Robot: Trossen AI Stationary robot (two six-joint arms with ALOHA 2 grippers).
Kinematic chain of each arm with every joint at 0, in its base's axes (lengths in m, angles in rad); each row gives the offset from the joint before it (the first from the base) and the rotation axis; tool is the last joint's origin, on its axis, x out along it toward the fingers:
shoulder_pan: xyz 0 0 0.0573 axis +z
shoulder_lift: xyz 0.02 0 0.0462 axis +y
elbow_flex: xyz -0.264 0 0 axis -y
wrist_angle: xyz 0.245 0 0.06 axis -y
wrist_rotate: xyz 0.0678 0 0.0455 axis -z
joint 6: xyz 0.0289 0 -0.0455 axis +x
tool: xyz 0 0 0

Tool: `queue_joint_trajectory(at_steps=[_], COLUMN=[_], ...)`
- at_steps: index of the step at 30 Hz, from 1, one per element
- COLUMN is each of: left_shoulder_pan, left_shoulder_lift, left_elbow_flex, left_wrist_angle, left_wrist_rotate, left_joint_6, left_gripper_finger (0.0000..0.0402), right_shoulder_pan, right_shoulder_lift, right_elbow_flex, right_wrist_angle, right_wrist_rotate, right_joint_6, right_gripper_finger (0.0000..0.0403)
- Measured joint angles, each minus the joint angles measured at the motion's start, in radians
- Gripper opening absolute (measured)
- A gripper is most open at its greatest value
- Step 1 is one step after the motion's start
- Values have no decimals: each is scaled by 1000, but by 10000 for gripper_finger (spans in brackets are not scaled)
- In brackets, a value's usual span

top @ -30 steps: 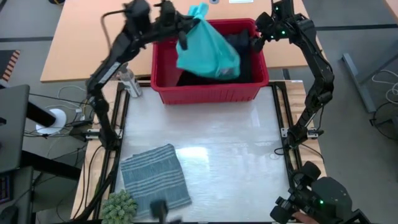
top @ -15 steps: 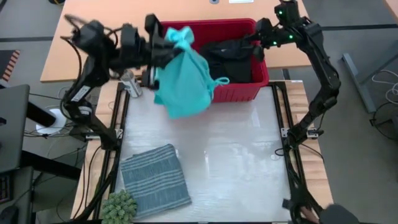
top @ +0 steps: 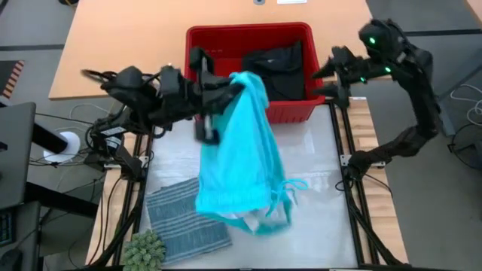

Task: Fold Laundry from Bin
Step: Fold the light blue shorts from the red organizer bin

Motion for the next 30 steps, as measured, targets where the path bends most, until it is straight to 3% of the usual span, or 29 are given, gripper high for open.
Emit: queue_joint_trajectory(at_steps=[6,10,14,20,24,30], left_shoulder_pan=[10,22,24,-41,-126,-204], left_shoulder_lift=[29,45,45,38,27,24], left_elbow_flex=[1,-1,-2,-3,3,3], left_wrist_angle=[-190,-340,-502,-644,-601,-553], left_wrist_rotate=[-308,-485,-491,-347,-298,-332], left_joint_6=[-117,-434,-575,-658,-631,-522], left_gripper_finger=[0,0,0,0,0,0], right_shoulder_pan=[242,472,723,1031,1151,1268], right_shoulder_lift=[-88,-112,-109,-68,-26,64], right_elbow_flex=[0,0,0,-1,-1,-1], right_wrist_angle=[-96,-179,-228,-165,-106,-103], right_wrist_rotate=[0,116,355,540,619,733], right_joint_6=[194,374,577,772,827,947], right_gripper_finger=[269,269,269,269,269,269])
